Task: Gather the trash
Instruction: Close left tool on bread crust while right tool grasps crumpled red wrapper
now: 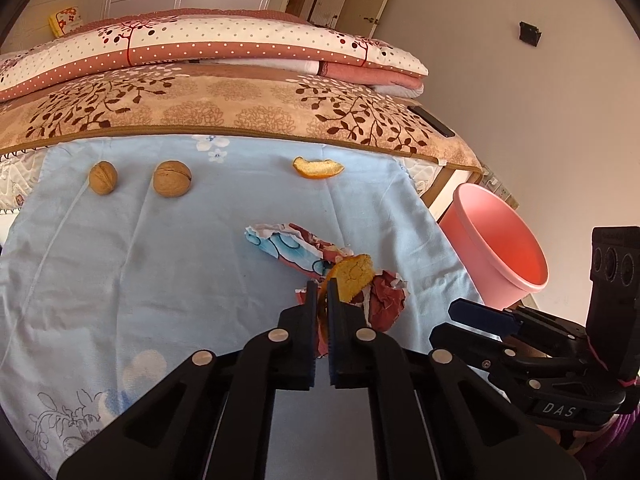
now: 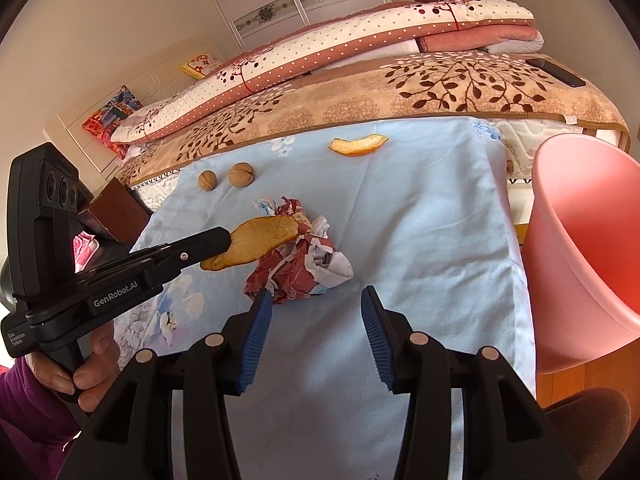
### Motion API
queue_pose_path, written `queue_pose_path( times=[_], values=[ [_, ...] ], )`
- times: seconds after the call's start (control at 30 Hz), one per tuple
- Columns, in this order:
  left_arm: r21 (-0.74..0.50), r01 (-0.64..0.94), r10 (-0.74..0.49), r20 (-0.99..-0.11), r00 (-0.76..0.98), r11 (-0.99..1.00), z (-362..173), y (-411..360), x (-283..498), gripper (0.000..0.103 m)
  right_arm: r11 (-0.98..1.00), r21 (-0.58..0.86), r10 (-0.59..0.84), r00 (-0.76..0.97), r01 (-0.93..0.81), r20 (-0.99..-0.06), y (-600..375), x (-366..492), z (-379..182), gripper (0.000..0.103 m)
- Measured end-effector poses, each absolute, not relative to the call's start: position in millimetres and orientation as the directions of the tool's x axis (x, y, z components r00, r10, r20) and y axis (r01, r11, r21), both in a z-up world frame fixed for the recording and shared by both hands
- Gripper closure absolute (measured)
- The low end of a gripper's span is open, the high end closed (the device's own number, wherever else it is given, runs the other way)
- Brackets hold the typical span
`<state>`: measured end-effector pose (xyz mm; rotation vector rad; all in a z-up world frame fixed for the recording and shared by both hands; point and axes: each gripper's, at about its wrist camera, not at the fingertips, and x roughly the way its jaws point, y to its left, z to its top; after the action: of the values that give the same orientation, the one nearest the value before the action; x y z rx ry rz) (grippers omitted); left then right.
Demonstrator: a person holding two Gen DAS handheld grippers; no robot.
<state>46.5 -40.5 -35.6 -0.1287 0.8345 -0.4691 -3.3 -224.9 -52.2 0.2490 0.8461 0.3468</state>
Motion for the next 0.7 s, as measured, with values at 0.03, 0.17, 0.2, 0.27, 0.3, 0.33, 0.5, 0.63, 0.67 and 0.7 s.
queue_pose_path(
  times=[0.03,0.17,0.2,0.27,0.3,0.33,0.5,0.63,0.67,0.7],
  values=[
    [-0.292,0.343,-0.446,-0.677,0.585,0.893,-34,-36,45,0.099,0.914,0.353,0.399,0.609,-0.201,-0.685,-223,-2,-53,0.052],
    [-0.287,0.311,-0.423,-0.659,0.622,0.906,-28,-20,39,0.099,0.894,0.395,0.442,0.571,-0.213,-0.692,-216,5,-56,0.051],
    [-0.288,0.302,-0.417,-0.657,0.628,0.909,-27,-16,38,0.099,0.887,0.406,0.456,0.558,-0.22,-0.694,-213,7,-57,0.051],
    [-0.296,0.283,-0.41,-0.656,0.634,0.912,-27,-8,37,0.099,0.874,0.427,0.481,0.529,-0.231,-0.699,-207,11,-59,0.051],
    [-0.301,0.273,-0.406,-0.656,0.636,0.914,-27,-5,37,0.099,0.871,0.432,0.487,0.517,-0.232,-0.704,-203,13,-60,0.051],
    [-0.306,0.266,-0.405,-0.656,0.637,0.914,-27,-1,37,0.099,0.869,0.439,0.492,0.506,-0.23,-0.708,-200,16,-61,0.051],
    [-0.325,0.247,-0.405,-0.653,0.64,0.913,-27,10,34,0.099,0.843,0.522,0.517,0.463,-0.13,-0.72,-199,35,-69,0.05],
    [-0.332,0.25,-0.413,-0.645,0.644,0.909,-26,13,32,0.099,0.814,0.581,0.521,0.455,-0.01,-0.722,-210,51,-74,0.05],
    [-0.334,0.251,-0.415,-0.644,0.643,0.908,-27,13,32,0.099,0.818,0.576,0.51,0.459,0.005,-0.728,-211,54,-74,0.05],
    [-0.336,0.251,-0.416,-0.644,0.642,0.908,-27,14,32,0.099,0.824,0.567,0.496,0.462,0.017,-0.735,-211,57,-74,0.05]
  ],
)
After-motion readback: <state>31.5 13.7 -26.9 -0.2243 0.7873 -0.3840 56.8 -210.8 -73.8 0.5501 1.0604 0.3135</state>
